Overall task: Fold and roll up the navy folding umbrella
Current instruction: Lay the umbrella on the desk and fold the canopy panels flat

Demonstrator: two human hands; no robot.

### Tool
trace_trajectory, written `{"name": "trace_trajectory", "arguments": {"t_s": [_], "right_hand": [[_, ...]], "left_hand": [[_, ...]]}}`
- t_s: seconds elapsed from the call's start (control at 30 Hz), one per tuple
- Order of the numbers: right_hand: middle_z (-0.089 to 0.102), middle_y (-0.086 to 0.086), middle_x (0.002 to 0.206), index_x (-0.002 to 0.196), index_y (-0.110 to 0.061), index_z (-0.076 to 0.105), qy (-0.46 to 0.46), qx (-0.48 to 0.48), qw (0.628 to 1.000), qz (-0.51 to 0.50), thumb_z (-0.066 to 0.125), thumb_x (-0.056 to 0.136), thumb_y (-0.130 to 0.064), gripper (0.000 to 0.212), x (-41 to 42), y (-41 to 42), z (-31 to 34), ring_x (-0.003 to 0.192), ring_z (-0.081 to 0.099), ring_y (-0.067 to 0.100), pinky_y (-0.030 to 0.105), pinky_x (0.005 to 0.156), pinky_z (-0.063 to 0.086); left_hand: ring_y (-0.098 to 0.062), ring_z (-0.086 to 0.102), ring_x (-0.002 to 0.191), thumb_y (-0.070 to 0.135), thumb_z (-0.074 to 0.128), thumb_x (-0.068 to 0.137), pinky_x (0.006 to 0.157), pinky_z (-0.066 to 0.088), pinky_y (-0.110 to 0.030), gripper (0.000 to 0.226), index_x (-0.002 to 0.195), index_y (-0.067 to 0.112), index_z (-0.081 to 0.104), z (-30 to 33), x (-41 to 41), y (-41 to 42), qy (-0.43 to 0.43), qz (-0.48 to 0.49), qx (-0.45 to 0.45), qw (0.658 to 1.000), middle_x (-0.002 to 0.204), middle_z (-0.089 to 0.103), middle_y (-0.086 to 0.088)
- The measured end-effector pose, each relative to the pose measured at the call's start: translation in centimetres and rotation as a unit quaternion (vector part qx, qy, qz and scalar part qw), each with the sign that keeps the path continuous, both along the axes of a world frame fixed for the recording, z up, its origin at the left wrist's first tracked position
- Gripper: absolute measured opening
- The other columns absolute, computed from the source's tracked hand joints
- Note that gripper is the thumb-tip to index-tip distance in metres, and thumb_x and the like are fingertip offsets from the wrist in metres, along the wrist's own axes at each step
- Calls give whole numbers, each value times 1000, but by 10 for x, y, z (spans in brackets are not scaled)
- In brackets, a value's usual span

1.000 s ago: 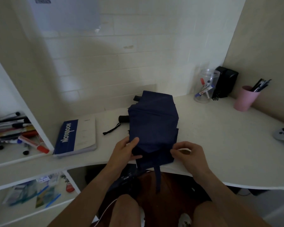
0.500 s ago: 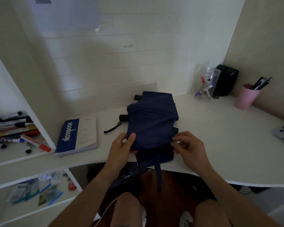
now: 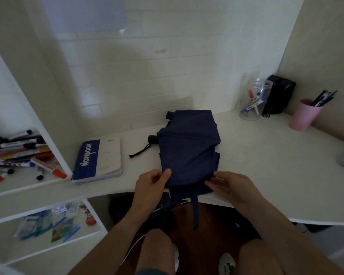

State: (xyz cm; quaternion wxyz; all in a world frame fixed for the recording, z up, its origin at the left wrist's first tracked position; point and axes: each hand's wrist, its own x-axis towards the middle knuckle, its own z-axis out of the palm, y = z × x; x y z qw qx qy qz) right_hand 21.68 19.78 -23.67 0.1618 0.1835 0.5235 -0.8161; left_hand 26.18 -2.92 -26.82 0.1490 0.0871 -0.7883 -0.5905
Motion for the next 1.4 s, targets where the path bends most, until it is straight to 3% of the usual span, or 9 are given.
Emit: {"name": "trace_trajectory", "arguments": {"t_s": [0.2, 0.33, 0.7, 0.8, 1.0, 1.13, 1.27, 1.33, 1.4], "right_hand": [[73, 25, 104, 107, 7, 68, 12, 65, 998, 22, 80, 83, -11, 32, 1, -8, 3, 88, 76, 30, 30, 73, 64], [74, 27, 96, 101, 13, 69, -25, 52, 998, -12, 78, 81, -1, 26, 1, -3, 0, 77, 76, 27, 25, 59, 63], [78, 18, 86, 85, 6, 76, -4, 184, 983, -15, 87, 72, -5, 20, 3, 1, -7, 77, 76, 22, 19, 61, 60], [79, 5, 79, 79, -8, 80, 42, 300, 953, -3, 91, 67, -14, 17, 5, 3, -13, 82, 72, 16, 21, 73, 56], [71, -9, 79, 85, -19, 77, 144, 418, 897, 15, 85, 73, -14, 15, 13, -1, -15, 73, 61, -3, 4, 56, 40], [72, -8, 79, 86, -19, 77, 174, 453, 874, 24, 84, 75, -14, 14, 13, -2, -17, 72, 62, -5, 2, 54, 42], [73, -7, 81, 87, -19, 77, 179, 474, 862, 37, 84, 75, -18, 14, 14, 0, -14, 79, 68, 5, 8, 61, 43], [71, -7, 87, 93, -21, 73, 217, 538, 814, 27, 80, 79, -27, 17, 15, 1, -14, 80, 68, 11, 18, 64, 46], [66, -6, 95, 101, -22, 68, 336, 602, 724, -12, 73, 87, -32, 17, 14, -2, -14, 81, 65, 12, 24, 67, 47]], "left_hand": [[-7, 48, 56, 42, 63, 97, 62, 41, -26, 56, 62, 1, 49, -3, 2, 3, -8, -8, -71, 997, 57, 52, -9], [-3, 52, 51, 37, 63, 98, 56, 38, -13, 51, 55, 14, 50, -1, 8, 6, -9, 1, -150, 989, 50, 53, 5], [-14, 55, 90, 29, 74, 90, 79, 43, -26, 31, 65, 14, 67, -18, 10, 0, 46, 17, -278, 959, 80, 68, 3], [-9, 51, 100, 28, 79, 85, 84, 37, -21, 26, 65, 16, 66, -22, 12, -2, 48, 19, -307, 950, 97, 67, 4], [-13, 45, 104, 33, 80, 76, 88, 45, -27, 34, 93, 18, 55, -8, 7, -1, 123, 25, -374, 919, 110, 47, 0], [-32, 45, 135, 31, 61, 98, 114, 37, -44, 30, 122, 14, 67, 22, -14, 12, 252, -8, -509, 823, 144, 50, -16], [-25, 12, 157, 48, 32, 107, 124, 19, -49, 56, 157, 25, 33, -2, -32, 16, 136, -155, -629, 750, 170, 16, -8], [-22, 11, 157, 51, 23, 107, 124, 19, -48, 57, 160, 30, 24, -18, -35, 13, 93, -182, -627, 751, 170, 15, -4], [-21, 14, 156, 52, 20, 107, 125, 18, -48, 57, 160, 32, 24, -24, -36, 12, 82, -185, -628, 752, 170, 16, -3]]}}
